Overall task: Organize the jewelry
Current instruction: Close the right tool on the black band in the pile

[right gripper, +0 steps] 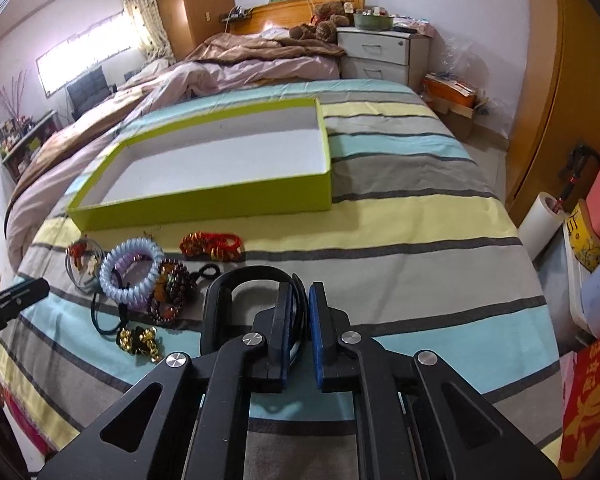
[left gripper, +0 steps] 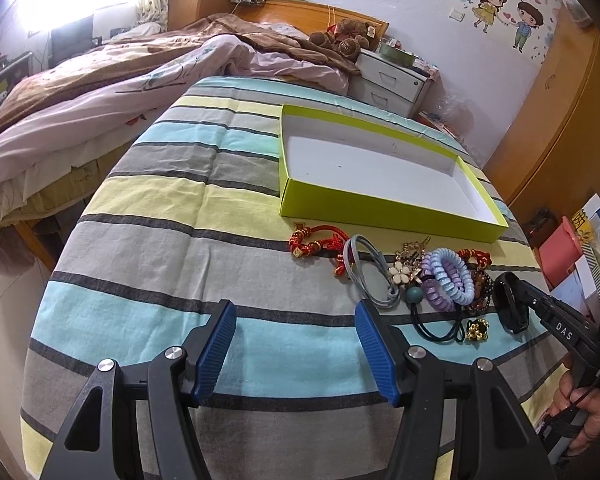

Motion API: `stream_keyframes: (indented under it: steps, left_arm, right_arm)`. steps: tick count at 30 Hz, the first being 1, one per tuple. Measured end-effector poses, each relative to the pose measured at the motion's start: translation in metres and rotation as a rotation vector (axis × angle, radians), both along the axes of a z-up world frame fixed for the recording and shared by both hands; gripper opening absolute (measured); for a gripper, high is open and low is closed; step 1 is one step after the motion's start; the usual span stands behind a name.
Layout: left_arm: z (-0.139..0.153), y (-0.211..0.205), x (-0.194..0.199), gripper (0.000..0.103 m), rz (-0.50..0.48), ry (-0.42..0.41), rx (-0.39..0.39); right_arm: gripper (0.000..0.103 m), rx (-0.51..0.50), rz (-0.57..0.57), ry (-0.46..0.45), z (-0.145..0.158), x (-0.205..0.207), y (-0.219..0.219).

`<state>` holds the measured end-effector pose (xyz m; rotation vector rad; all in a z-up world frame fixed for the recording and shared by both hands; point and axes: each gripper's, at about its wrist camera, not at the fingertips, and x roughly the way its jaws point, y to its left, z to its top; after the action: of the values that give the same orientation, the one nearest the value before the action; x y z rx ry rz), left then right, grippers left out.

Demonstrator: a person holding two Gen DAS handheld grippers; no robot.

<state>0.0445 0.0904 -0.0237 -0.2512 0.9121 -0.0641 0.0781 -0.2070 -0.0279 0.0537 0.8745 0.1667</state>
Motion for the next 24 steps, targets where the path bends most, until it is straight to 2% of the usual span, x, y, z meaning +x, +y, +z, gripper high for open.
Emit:
stream_keyframes:
  steps: [6,11,14,17,24]
  left_arm:
    - [0.005,-0.012,0.013,0.061,-0.050,-0.006,-0.056]
    - [0.004,-0.009,0.024,0.061,-0.017,0.002,-0.066]
    - [0.011,0.002,0.030,0.061,0.025,-0.020,-0.029]
    - [0.010,0.012,0.038,0.061,0.056,-0.003,0.028]
    - [-0.006,0.000,0.057,0.061,-0.017,0.042,0.137]
  right_arm:
    - [0.009,0.048,-0.024,-0.025,0.011,-0.003,-0.010]
    - [0.009,0.061,-0.031,-0.034,0.015,-0.003,-0.013]
    - [0.009,0.055,-0.025,-0.041,0.017,0.000,-0.013]
    - [0.009,0.061,-0.021,-0.043,0.018,0.003,-0.014]
    - [0.009,0.072,-0.015,-0.045,0.018,0.006,-0.012]
